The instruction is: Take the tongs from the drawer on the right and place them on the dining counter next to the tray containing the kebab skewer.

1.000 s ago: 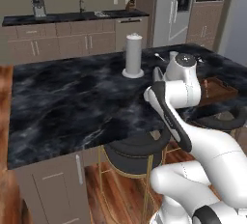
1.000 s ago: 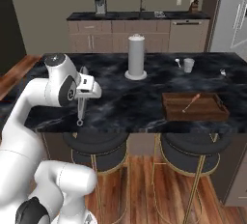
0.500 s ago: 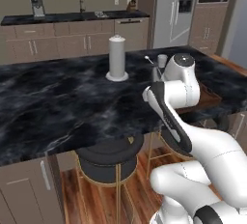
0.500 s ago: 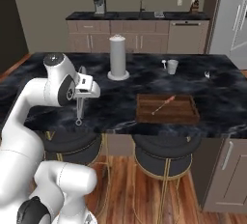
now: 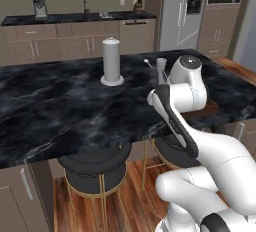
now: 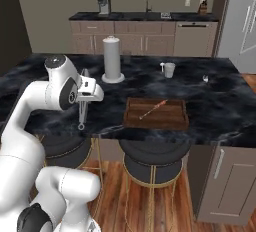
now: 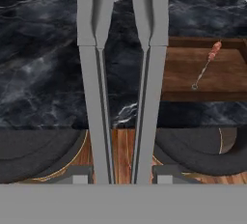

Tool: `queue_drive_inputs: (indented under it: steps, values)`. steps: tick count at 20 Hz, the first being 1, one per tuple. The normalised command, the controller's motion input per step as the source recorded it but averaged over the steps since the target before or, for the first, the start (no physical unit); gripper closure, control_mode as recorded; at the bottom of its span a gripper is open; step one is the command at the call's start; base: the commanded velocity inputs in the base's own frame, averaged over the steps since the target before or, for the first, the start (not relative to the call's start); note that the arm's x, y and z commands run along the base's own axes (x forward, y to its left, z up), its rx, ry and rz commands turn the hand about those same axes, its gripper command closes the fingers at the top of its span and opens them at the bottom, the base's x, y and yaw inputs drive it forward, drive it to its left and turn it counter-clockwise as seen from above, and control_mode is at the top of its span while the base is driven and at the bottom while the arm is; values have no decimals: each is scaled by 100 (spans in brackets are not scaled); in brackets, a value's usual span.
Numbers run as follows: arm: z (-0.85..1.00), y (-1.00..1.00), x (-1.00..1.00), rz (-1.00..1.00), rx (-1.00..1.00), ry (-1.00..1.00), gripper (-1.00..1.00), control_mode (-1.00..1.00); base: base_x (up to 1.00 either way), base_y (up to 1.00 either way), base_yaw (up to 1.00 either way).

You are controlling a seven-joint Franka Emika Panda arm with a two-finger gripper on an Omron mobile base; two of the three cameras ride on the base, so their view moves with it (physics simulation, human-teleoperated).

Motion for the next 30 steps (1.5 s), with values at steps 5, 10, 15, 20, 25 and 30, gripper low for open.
queue_drive_inputs:
  steps: [5,10,15,20,25,30]
  values:
    - [0,0,0,0,0,0,100,100,28,-43,10]
    - [0,0,0,0,0,0,100,100,43,-15,6]
    - [0,0,0,0,0,0,100,100,45,-1,5]
    - [0,0,0,0,0,0,100,100,42,-6,6]
    - [0,0,0,0,0,0,100,100,38,-12,6]
    - [0,0,0,0,0,0,100,100,38,-14,6]
